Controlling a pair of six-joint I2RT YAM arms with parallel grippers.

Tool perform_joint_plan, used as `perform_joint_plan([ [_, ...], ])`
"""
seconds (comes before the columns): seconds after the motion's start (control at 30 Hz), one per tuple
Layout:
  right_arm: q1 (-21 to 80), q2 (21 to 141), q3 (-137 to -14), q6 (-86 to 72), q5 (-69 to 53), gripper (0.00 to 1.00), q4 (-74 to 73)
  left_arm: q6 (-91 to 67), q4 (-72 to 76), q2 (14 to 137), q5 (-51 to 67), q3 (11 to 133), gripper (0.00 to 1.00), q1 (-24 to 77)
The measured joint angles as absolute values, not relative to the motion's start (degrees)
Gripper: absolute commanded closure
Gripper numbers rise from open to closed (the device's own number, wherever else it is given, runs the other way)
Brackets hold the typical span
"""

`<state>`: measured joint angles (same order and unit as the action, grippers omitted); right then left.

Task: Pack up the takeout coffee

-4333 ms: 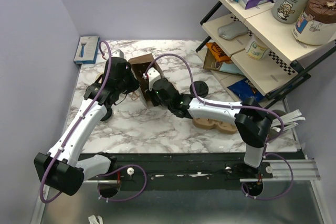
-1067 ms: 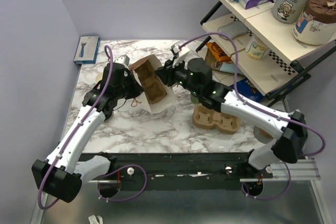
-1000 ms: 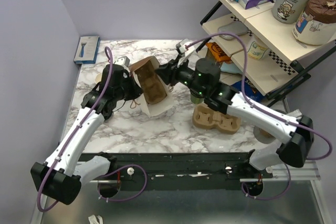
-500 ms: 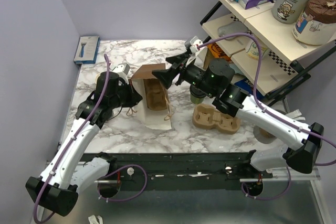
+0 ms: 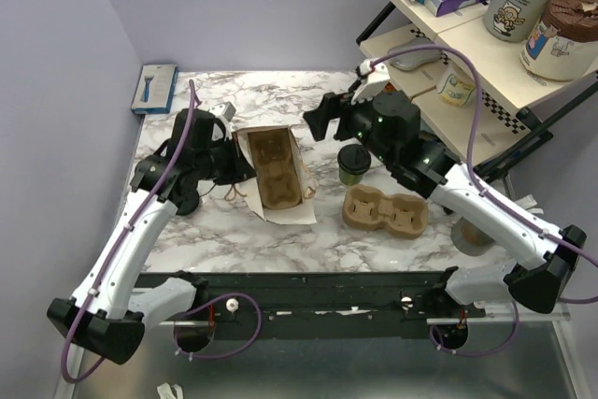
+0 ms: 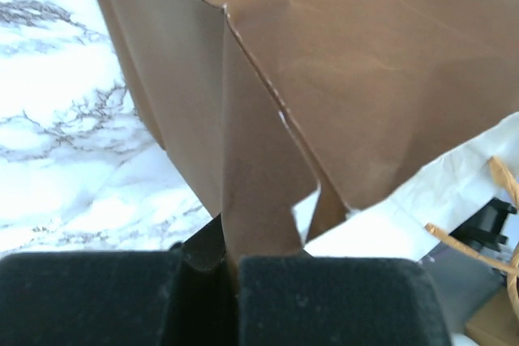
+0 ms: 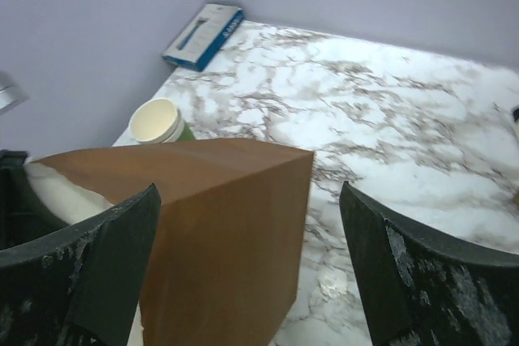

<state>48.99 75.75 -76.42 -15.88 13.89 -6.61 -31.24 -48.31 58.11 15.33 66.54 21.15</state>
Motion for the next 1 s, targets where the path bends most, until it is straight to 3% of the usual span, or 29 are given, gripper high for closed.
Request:
perform_joint_plan([
  [0.37, 34.92, 80.12, -81.23, -24.12, 13.56, 0.00, -28.27, -31.20, -61.76, 71.59, 23.14, 78.46, 1.00, 20.82],
  [0.4, 34.37, 80.62, -81.23, -24.43, 13.61, 0.00, -29.89, -31.14, -62.13, 72.27, 23.66, 78.96, 0.95, 20.67],
  [0.43, 33.67, 81.06, -81.23, -24.71, 13.43, 0.00, -31.44, -31.07, -62.67, 72.99, 24.10, 79.44, 0.83, 20.49],
  [0.47, 32.97, 81.41, -81.21, -25.08, 13.28, 0.00, -32.69, -30.85, -63.24, 73.95, 24.38, 80.01, 0.65, 20.05],
  [0.53, 31.29, 81.89, -81.08, -25.78, 12.88, 0.00, -34.50, -30.59, -63.57, 75.22, 24.77, 80.84, 0.49, 19.46],
  [0.57, 30.55, 82.08, -80.90, -26.24, 12.64, 0.00, -35.03, -30.35, -63.75, 75.81, 24.97, 81.06, 0.37, 19.18],
  [0.73, 28.67, 83.90, -80.18, -26.94, 12.36, 0.00, -37.34, -30.13, -64.25, 77.41, 25.43, 81.56, 0.14, 18.70],
  [0.77, 28.64, 84.53, -80.07, -25.80, 11.64, 0.00, -37.39, -30.22, -64.29, 77.47, 25.52, 81.89, 0.01, 18.70],
  [1.0, 28.71, 87.53, -79.99, -22.55, 10.70, 0.07, -38.98, -29.74, -64.60, 77.06, 24.75, 87.81, 0.01, 18.31],
])
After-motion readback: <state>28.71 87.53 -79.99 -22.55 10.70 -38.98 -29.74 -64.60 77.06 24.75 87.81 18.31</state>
